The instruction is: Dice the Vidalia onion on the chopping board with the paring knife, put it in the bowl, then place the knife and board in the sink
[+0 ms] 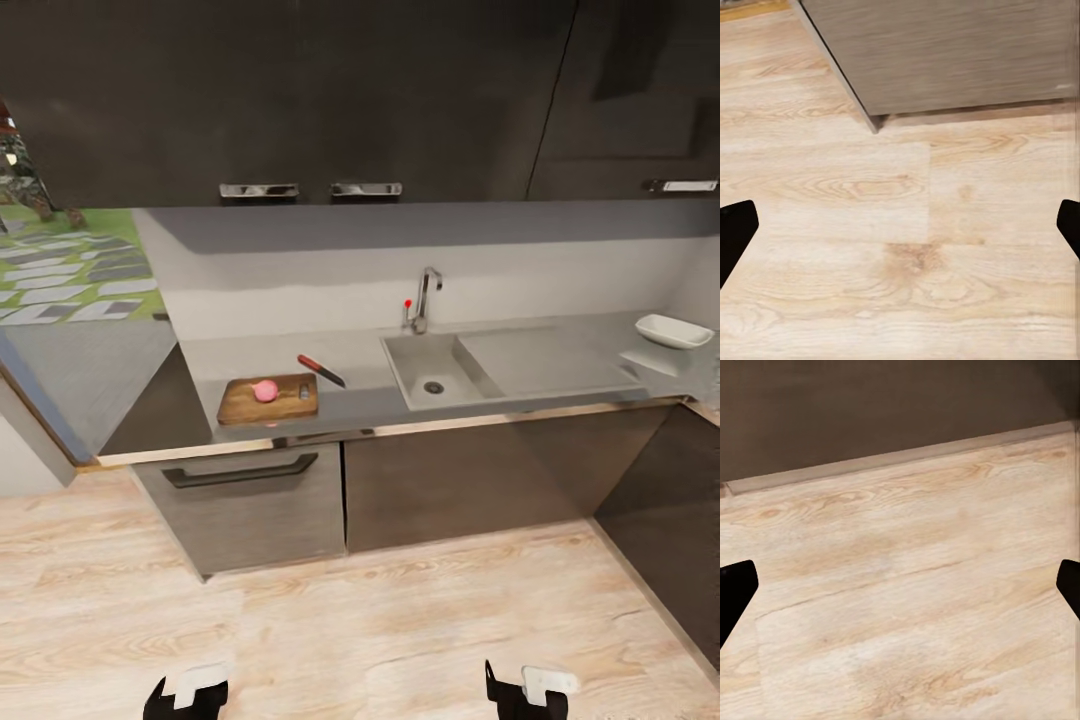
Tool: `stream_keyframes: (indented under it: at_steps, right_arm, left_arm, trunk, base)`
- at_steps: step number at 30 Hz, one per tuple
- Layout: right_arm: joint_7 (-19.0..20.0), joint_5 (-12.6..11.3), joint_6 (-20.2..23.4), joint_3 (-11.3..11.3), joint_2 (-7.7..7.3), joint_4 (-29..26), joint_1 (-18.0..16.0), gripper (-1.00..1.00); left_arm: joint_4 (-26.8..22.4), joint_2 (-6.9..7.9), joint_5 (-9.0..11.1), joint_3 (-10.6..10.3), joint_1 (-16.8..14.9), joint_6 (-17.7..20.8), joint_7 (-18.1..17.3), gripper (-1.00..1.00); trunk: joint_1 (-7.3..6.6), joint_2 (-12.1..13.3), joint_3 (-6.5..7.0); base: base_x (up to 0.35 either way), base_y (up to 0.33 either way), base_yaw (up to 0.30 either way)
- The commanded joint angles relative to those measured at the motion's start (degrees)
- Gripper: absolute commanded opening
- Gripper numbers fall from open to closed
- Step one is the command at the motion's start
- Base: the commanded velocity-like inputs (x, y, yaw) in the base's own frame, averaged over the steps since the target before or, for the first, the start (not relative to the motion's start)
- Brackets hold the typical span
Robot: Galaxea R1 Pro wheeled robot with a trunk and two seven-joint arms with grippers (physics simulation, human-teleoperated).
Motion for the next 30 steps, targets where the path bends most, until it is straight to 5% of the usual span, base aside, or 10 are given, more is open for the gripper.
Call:
stream_keyframes:
  at_steps: [1, 30]
  right_arm:
    - [-0.13, 0.30, -0.18, -0.20, 0.01, 0.07, -0.06, 1.00]
    - [-0.13, 0.32, -0.18, -0.20, 0.00, 0.07, -0.06, 1.00]
  left_arm:
    - [0.22, -0.01, 0.14, -0.42, -0.10, -0.29, 0.23, 1.00]
    - [0.22, -0.05, 0.14, -0.42, -0.10, -0.18, 0.23, 1.00]
  trunk:
    - [0.04, -0.11, -0.03]
    - [0.04, -0.11, 2.07]
  base:
    - [0.000, 0.000, -0.188]
    - [0.000, 0.000, -0.201]
